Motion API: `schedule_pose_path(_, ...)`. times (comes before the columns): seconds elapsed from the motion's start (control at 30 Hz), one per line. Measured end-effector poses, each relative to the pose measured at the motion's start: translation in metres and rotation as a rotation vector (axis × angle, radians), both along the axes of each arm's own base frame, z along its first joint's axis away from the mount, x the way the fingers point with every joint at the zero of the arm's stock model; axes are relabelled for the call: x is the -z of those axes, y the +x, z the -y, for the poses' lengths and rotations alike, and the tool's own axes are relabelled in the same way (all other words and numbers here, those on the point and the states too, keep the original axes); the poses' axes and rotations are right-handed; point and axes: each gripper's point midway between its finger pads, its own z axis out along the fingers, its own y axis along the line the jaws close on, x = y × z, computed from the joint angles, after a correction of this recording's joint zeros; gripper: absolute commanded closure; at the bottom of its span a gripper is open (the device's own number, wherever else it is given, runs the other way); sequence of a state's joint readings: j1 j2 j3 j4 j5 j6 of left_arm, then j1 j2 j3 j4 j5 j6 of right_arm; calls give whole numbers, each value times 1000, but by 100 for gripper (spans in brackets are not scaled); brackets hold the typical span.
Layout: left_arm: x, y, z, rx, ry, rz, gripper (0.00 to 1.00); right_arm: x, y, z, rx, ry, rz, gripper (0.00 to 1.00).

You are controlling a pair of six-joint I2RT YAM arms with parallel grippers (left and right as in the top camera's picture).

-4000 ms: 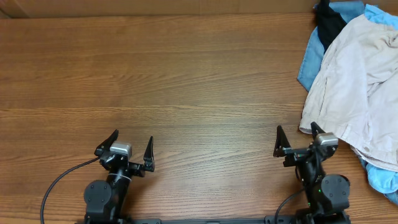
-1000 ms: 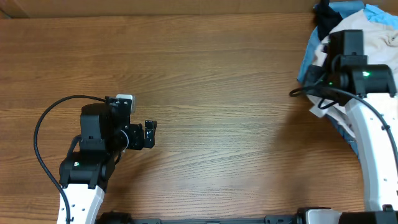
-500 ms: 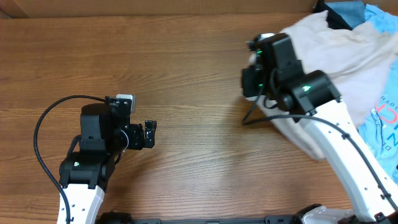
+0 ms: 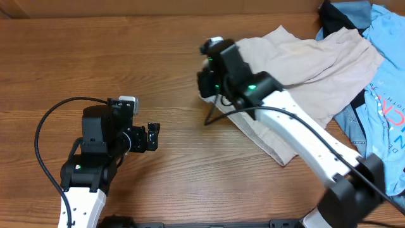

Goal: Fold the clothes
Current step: 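Reach the right gripper into the clothes pile and grasp the beige shorts, then drag the beige shorts left onto the open table with the right gripper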

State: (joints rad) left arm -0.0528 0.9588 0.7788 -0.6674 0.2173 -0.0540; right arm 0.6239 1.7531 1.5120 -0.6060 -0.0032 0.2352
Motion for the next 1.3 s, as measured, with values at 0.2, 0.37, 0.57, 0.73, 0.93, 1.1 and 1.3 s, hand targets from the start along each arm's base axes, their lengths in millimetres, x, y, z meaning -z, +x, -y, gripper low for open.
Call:
schedule_pose_path(0.2, 0, 0, 0, 0, 0, -2, 0, 7, 23, -49, -62, 100, 100, 82)
schedule_pose_path(0.37, 0, -1, 1, 2, -3, -3, 0, -16, 30, -75, -106, 198, 197, 0)
schedule_pose_path(0.57, 0, 0, 1, 5, -6, 1, 0, 7, 36, -37, -25, 89, 113, 0)
schedule_pose_path(0.73, -10, 15, 10, 34, -46, 61, 0, 11, 52, 66, 194, -52, 31, 0)
schedule_pose_path(0.93, 4, 55, 15, 25, -79, 80, 0, -51, 30, 188, 438, -94, 39, 0)
schedule_pose_path(1.1, 43, 101, 16, 2, -87, 71, 0, -84, -11, 244, 550, -106, 29, 0)
schedule_pose_path(1.3, 107, 139, 9, -43, -69, -57, 0, -80, -39, 261, 579, -139, -42, 0)
